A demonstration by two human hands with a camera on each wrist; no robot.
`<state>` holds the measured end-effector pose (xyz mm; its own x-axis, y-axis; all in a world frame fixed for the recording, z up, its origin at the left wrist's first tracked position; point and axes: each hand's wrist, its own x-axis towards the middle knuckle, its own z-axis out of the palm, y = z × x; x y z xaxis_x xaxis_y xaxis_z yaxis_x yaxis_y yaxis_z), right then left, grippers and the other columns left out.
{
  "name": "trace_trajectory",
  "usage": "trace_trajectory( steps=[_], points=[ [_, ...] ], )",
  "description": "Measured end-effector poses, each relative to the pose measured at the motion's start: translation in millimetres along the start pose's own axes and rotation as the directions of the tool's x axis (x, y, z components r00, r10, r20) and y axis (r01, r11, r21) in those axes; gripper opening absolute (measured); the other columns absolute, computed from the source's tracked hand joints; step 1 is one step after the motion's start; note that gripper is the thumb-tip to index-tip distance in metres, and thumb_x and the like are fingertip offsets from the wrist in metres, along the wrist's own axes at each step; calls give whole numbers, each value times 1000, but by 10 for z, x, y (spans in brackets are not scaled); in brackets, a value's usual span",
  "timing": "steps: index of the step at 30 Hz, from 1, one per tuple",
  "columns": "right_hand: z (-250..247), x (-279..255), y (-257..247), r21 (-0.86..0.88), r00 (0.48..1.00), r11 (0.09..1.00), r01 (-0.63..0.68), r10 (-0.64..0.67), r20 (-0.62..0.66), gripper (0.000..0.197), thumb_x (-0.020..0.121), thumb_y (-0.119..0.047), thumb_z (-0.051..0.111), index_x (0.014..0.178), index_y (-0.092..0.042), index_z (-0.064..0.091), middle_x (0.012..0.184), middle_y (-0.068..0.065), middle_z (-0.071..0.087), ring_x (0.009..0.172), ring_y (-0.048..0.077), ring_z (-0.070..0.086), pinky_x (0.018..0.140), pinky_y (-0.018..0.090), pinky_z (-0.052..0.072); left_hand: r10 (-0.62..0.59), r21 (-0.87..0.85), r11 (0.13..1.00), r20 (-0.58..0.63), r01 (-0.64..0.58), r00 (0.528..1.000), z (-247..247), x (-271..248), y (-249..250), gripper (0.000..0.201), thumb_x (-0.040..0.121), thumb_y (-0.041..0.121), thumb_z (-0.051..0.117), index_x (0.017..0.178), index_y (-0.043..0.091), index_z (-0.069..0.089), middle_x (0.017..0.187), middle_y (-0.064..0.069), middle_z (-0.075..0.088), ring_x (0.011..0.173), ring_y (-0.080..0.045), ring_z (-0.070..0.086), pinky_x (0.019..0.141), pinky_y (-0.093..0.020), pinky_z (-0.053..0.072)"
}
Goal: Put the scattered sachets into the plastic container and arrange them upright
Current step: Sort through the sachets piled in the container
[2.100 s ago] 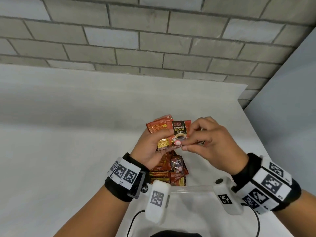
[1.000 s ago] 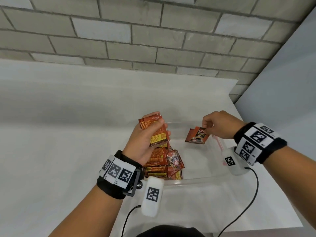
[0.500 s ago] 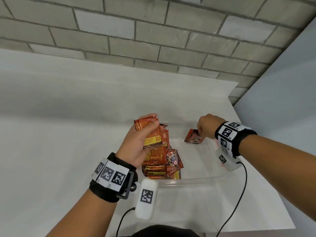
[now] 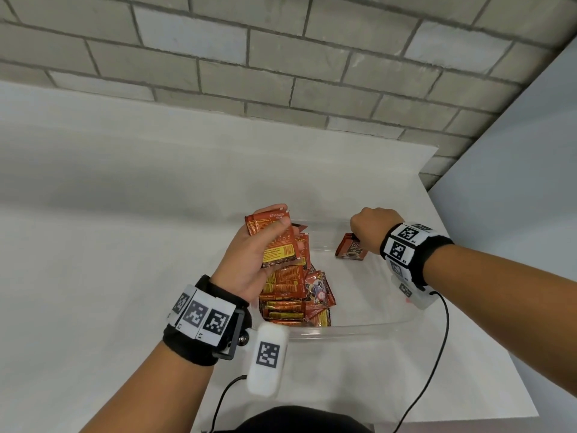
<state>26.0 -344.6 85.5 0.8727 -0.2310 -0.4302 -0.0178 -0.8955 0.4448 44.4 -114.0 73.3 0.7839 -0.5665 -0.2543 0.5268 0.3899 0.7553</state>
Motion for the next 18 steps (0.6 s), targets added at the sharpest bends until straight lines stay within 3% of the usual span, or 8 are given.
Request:
trace_trajectory(
  steps=[5, 9, 14, 18],
  points=[
    [-28, -21, 0, -37, 1000, 999, 9, -10, -6, 39, 86, -7, 60, 61, -13, 30, 63, 0, 34, 52, 14, 35, 50, 26, 33, -2, 16, 1000, 4, 2, 1000, 33, 10, 6, 34, 72, 23, 68, 105, 15, 63, 85, -10, 71, 71, -23, 70, 66, -35, 59],
    [-50, -52, -29, -54, 1000, 999, 0, -1, -21, 40, 89, -7, 56, 61, -14, 27, 64, 0, 32, 68, 21, 45, 62, 28, 37, -6, 17, 1000, 12, 6, 1000, 45, 8, 14, 32, 72, 24, 68, 103, 15, 64, 84, -10, 71, 70, -23, 70, 63, -34, 59],
    [-48, -52, -12, -25, 999, 998, -50, 50, -3, 36, 88, -8, 57, 61, -12, 34, 63, 0, 36, 67, 20, 48, 57, 27, 38, -32, 1, 999, 24, 32, 999, 71, 12, 24, 32, 73, 26, 67, 100, 10, 64, 82, -12, 71, 67, -27, 70, 60, -34, 59],
    [-31, -79, 50, 40, 997, 997, -70, 71, -7, 26, 88, -15, 60, 70, -10, 42, 65, 0, 35, 59, 17, 43, 49, 25, 32, -72, -6, 997, 22, 72, 997, 81, 17, 15, 15, 86, 14, 56, 98, 7, 60, 79, -13, 70, 65, -27, 69, 60, -36, 57]
  ],
)
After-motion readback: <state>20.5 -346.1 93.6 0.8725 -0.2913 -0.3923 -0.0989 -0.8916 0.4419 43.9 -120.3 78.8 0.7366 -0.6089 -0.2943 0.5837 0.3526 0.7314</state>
